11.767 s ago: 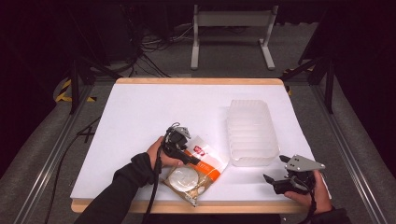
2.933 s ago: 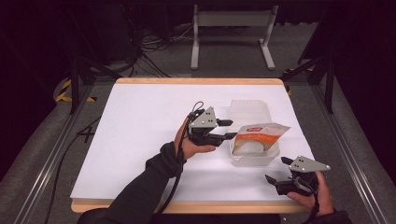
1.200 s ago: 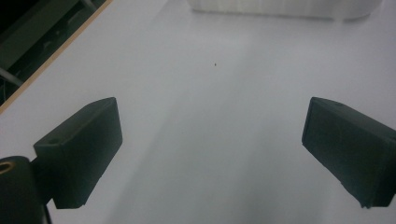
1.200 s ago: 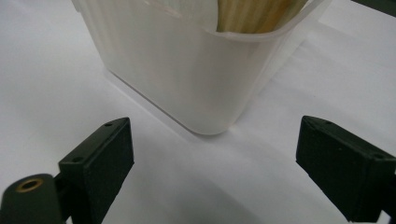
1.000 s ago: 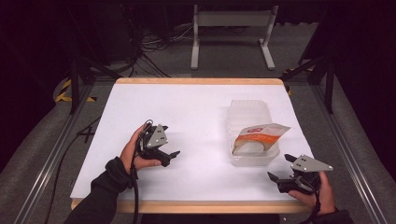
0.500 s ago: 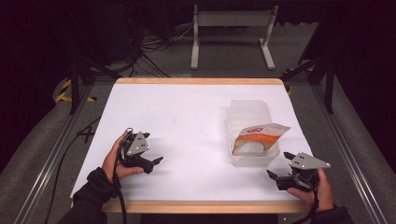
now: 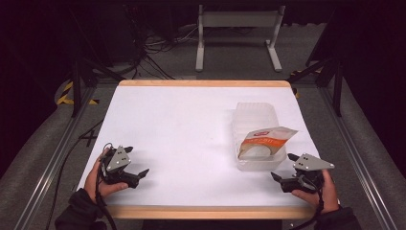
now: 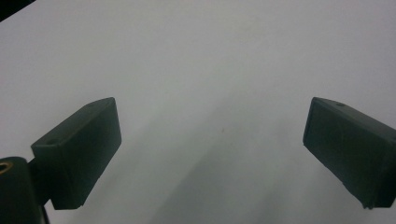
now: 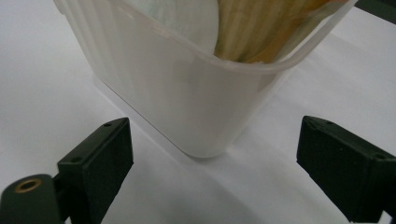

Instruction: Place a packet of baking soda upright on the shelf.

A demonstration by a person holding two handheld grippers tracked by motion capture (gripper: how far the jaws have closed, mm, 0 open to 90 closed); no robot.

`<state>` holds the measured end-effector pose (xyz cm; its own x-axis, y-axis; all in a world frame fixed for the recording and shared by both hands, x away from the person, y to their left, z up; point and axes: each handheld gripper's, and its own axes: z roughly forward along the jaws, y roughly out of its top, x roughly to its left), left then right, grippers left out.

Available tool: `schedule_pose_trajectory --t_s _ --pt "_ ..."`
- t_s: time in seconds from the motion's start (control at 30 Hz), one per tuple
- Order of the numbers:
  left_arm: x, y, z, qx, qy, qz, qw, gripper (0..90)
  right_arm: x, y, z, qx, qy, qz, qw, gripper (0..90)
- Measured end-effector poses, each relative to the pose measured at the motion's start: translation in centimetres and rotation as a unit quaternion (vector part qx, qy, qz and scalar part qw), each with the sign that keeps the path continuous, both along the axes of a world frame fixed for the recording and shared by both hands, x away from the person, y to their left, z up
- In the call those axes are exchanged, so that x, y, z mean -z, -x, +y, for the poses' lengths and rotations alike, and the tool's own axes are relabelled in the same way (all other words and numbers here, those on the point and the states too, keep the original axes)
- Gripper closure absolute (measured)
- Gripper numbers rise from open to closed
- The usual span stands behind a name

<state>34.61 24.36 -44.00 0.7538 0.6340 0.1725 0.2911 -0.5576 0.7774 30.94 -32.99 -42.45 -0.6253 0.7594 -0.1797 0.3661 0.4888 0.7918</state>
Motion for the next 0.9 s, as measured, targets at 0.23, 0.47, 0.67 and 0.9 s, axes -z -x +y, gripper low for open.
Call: schedule_pose_trajectory --t_s 0.23,0.47,0.67,0.9 --pt "0.4 1.2 2.7 -0.035 0.028 0.007 0.9990 4.9 0.2 -0.3 0.1 -0.001 -0.002 0.002 1.0000 10.5" --pt "0.6 2.1 4.6 -0.057 0.050 0.010 0.9971 4.8 0.2 -0.4 -0.2 0.005 -0.003 -0.001 1.0000 10.2" --pt "0.9 2.5 6.1 -0.080 0.090 0.021 0.9925 4.9 0.5 -0.6 -0.6 0.013 0.008 -0.007 0.9999 10.1" --pt "0.9 2.6 7.2 -0.108 0.131 0.016 0.9853 4.9 0.6 -0.6 -1.0 0.020 -0.002 -0.012 0.9997 9.9"
